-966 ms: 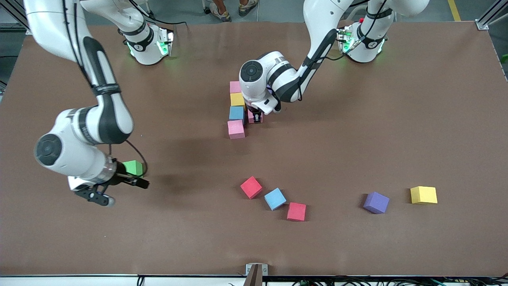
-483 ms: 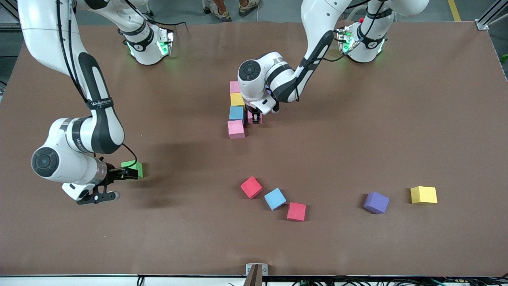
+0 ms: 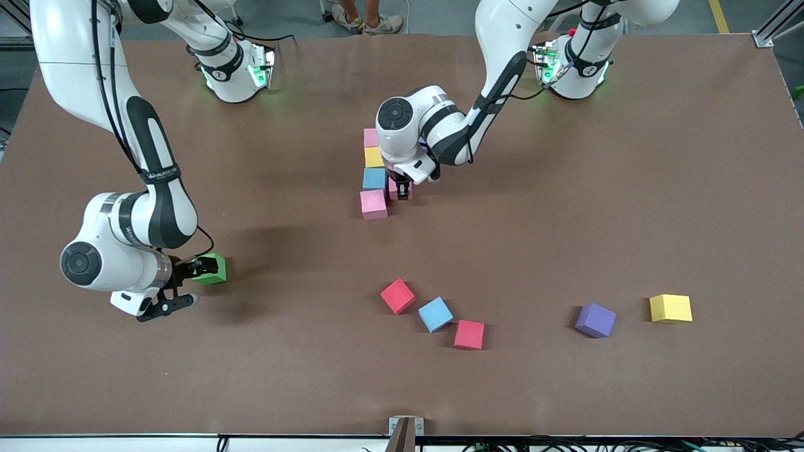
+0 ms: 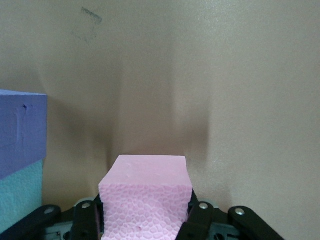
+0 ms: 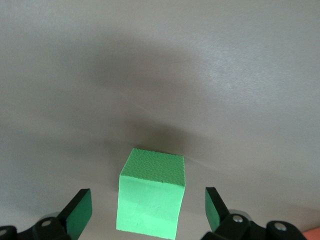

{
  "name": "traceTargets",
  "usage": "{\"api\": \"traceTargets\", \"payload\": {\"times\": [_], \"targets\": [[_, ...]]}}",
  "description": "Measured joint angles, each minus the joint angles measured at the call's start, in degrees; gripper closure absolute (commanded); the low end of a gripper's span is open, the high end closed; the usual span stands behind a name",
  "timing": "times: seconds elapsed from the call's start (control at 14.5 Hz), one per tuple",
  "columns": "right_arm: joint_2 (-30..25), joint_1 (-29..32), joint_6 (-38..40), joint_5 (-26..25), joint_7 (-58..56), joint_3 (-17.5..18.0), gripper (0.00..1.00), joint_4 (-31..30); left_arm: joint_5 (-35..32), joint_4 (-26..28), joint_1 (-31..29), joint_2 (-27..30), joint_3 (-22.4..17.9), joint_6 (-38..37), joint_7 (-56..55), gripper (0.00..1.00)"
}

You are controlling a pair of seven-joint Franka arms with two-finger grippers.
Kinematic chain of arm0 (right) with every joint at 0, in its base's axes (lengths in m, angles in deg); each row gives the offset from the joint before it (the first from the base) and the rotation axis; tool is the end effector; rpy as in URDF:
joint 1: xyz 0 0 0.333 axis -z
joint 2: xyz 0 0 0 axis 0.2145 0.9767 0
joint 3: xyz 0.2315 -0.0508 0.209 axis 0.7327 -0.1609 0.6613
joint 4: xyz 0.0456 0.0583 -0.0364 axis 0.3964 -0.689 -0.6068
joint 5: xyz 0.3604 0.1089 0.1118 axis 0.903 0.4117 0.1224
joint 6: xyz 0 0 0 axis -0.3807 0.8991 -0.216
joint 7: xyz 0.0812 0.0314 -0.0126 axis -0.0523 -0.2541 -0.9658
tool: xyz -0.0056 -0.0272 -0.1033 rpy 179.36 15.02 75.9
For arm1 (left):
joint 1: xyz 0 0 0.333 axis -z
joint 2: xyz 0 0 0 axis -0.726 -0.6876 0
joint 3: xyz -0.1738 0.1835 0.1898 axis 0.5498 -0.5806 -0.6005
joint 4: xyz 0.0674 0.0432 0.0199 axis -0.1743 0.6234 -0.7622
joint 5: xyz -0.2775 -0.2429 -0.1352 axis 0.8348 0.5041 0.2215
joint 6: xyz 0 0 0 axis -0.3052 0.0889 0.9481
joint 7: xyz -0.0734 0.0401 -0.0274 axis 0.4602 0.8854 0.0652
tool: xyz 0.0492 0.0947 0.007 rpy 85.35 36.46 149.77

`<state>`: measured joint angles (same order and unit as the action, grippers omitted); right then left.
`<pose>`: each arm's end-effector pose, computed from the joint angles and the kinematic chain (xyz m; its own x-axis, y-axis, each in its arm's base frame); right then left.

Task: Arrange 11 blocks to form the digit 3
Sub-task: 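Place the pink cube and open the left gripper while the right lifts green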

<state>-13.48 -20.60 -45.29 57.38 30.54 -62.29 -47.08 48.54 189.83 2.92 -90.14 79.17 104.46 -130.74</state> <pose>0.6660 0.0153 0.2453 0.9251 0.3500 -0.1474 0.3419 -0.9365 -0.0782 0.3699 -0.5420 0.1937 -0.0266 0.9996 0.0097 0.9988 0.0270 -0.0403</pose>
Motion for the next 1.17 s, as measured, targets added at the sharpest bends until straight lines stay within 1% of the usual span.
{"api": "traceTargets", "payload": {"times": [0.55, 1.17], "targets": [[0.23, 0.02, 0.08, -0.04, -0.67, 0.11, 0.00, -2.43, -0.01, -1.21, 0.02, -0.71, -0.08, 0.00, -1.15, 0.99], [2.10, 0.01, -2.06, -0.04, -0.67, 0.44, 0.00, -2.90, -0.51, -1.33, 1.12, -0.83, -0.17, 0.00, -1.54, 0.99]]}}
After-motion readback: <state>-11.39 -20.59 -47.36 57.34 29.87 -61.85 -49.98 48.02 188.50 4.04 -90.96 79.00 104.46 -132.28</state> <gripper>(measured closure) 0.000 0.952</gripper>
